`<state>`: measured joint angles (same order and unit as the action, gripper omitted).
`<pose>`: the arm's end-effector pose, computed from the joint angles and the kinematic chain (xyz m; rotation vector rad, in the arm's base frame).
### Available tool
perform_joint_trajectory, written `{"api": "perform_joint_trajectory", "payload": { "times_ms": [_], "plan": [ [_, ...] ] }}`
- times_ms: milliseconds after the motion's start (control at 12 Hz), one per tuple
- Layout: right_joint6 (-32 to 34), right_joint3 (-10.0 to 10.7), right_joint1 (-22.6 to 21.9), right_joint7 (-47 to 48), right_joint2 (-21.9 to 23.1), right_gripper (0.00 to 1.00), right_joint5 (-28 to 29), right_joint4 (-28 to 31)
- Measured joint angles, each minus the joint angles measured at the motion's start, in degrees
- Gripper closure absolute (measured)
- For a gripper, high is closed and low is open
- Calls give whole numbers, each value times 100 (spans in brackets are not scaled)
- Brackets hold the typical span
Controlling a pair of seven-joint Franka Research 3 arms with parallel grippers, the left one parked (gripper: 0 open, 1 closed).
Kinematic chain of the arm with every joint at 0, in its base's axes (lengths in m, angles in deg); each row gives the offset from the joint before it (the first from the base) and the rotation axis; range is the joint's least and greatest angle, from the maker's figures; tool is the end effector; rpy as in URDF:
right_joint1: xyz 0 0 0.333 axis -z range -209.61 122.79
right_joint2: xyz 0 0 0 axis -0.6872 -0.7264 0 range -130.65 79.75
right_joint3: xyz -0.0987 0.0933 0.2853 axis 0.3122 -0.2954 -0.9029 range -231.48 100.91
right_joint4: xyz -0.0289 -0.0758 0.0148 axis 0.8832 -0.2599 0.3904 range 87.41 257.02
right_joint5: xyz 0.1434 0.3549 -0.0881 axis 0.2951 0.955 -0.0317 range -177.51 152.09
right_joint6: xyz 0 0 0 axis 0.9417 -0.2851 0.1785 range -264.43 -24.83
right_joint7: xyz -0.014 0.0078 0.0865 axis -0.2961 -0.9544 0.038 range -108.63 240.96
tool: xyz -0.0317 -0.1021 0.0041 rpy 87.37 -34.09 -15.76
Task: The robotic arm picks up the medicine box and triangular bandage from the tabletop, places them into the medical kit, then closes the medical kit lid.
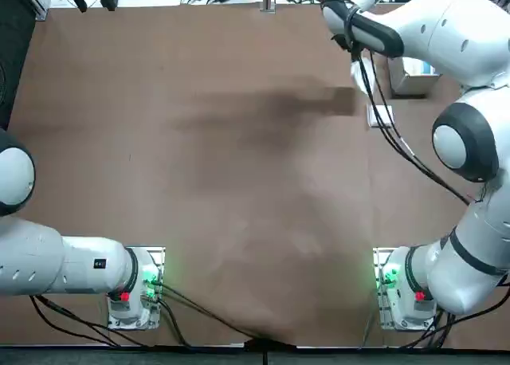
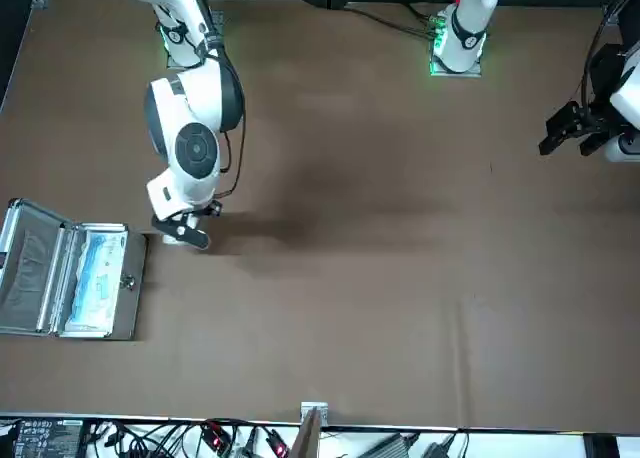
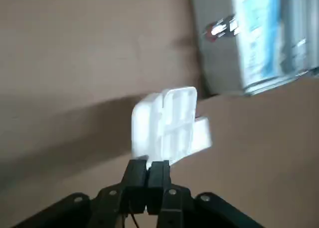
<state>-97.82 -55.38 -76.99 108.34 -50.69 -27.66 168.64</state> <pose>0.6021 0.2538 0.3907 2.7080 -0.3331 -0.0493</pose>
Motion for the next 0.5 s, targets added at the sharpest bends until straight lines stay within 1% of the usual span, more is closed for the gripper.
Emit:
{"api": "perform_joint_trajectory", "payload": {
  "times_ms": [83, 333, 500],
  "plan": [
    [149, 151, 16, -388, 82, 97, -382, -3],
    [281, 488, 36, -1080, 119, 97, -1026, -6],
    [323, 669, 74, -1434, 117, 97, -1556, -6]
  ]
}}
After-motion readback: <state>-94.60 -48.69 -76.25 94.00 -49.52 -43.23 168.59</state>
